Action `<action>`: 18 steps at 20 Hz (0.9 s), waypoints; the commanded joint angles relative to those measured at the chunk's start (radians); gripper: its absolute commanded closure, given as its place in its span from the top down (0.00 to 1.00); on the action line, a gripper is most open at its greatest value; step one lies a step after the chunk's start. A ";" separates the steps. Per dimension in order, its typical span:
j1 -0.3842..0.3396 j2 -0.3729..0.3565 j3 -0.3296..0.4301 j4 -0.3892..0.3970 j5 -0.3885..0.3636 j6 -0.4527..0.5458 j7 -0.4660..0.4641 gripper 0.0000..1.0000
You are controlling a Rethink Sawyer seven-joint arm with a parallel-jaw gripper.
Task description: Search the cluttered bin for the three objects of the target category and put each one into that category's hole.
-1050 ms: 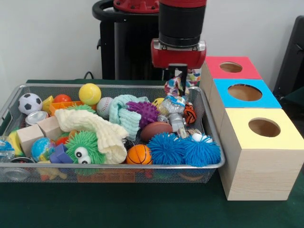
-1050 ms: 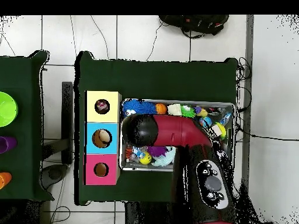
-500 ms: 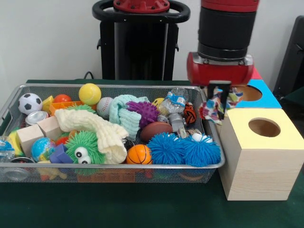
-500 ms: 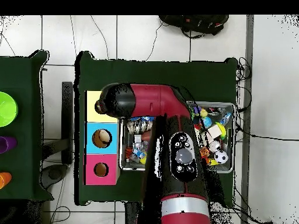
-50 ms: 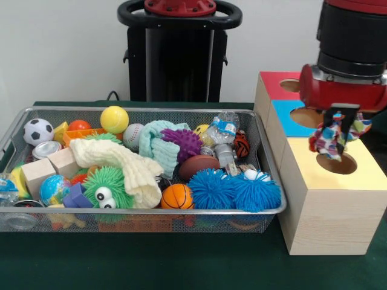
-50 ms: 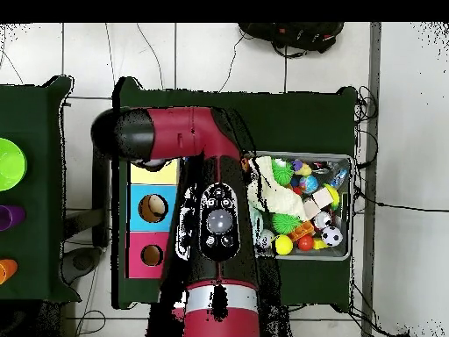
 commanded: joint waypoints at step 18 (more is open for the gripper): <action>0.011 0.027 -0.028 0.268 0.037 -0.295 0.258 0.00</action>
